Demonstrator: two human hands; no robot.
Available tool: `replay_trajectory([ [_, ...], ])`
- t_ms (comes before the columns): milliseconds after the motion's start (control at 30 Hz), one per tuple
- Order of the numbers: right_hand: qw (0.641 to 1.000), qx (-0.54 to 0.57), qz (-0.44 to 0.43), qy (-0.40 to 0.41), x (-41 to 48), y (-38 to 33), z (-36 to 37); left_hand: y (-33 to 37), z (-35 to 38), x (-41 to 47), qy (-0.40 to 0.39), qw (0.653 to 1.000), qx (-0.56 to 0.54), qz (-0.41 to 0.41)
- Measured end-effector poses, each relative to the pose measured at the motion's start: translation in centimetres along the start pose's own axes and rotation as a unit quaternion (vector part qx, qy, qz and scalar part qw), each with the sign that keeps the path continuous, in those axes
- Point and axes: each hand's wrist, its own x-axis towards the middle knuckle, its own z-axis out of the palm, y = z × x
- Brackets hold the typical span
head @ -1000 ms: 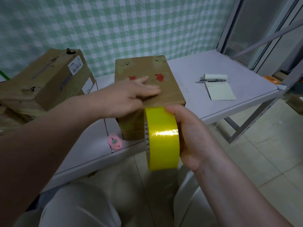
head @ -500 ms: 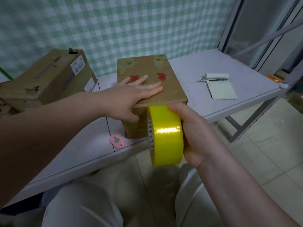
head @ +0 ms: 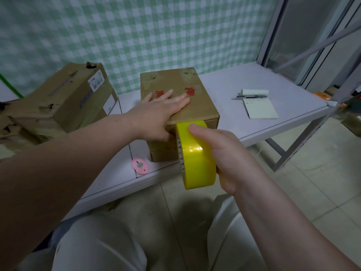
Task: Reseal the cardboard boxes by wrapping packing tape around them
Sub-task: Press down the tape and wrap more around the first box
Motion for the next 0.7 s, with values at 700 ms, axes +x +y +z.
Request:
replay_trajectory([
  [700, 0.998, 0.018, 0.055, -0.009, 0.3, 2.7, -0.7, 0.3, -1.5, -0.2, -0.084, 0.995, -0.057, -0.020],
])
